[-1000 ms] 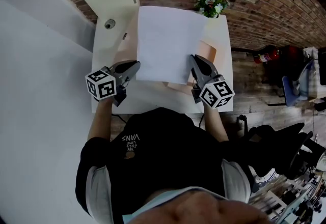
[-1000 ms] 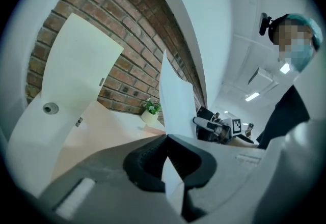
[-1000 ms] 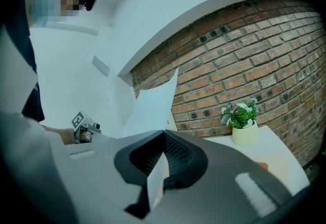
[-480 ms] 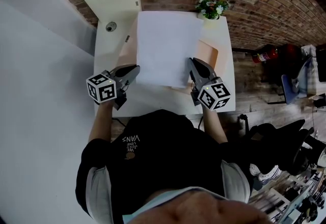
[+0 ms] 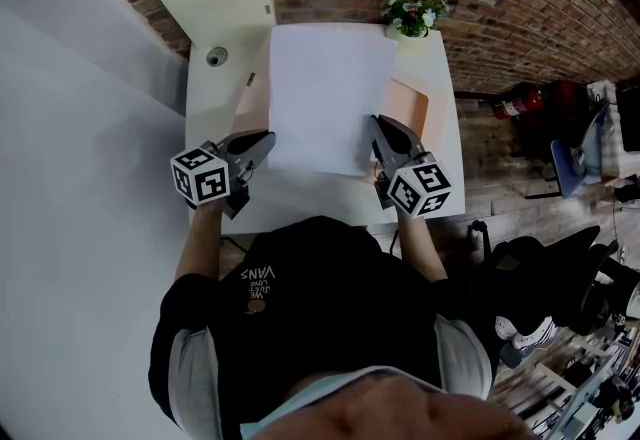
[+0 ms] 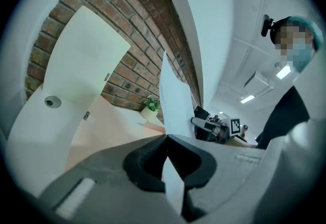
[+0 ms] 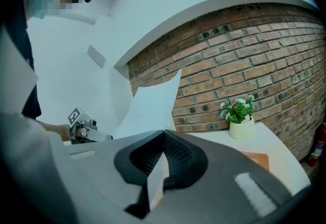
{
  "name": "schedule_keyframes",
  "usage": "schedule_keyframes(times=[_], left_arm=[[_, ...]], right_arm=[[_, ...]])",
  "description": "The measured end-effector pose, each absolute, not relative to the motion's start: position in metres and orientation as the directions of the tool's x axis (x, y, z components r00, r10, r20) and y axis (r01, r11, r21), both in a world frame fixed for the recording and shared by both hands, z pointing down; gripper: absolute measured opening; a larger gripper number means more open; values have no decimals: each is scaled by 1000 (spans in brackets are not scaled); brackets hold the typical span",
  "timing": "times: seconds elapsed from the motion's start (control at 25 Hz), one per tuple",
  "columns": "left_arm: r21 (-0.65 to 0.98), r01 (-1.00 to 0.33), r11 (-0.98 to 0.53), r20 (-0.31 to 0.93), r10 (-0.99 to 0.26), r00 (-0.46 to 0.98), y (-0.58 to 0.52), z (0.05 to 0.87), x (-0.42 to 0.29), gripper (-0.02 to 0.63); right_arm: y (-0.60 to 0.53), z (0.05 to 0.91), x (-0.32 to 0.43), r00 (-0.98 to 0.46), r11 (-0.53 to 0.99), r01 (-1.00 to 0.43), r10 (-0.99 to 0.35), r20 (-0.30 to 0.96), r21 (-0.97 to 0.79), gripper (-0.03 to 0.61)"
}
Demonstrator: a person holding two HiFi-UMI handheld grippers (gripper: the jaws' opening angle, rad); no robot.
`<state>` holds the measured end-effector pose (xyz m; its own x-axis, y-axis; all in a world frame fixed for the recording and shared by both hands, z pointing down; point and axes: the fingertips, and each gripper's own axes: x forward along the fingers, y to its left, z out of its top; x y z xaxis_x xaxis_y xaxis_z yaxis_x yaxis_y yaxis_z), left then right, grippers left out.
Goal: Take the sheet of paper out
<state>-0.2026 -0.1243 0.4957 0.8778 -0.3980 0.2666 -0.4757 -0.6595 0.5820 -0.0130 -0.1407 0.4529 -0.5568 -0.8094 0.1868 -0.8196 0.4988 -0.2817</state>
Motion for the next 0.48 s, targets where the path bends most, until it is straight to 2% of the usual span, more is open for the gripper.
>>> schedule_keyframes(times=[0.48], left_arm=[[586, -467, -662, 270, -384, 883, -122, 497, -208, 0]], right_arm=[[-138, 455, -19, -542, 484, -831, -815, 205, -276, 2]])
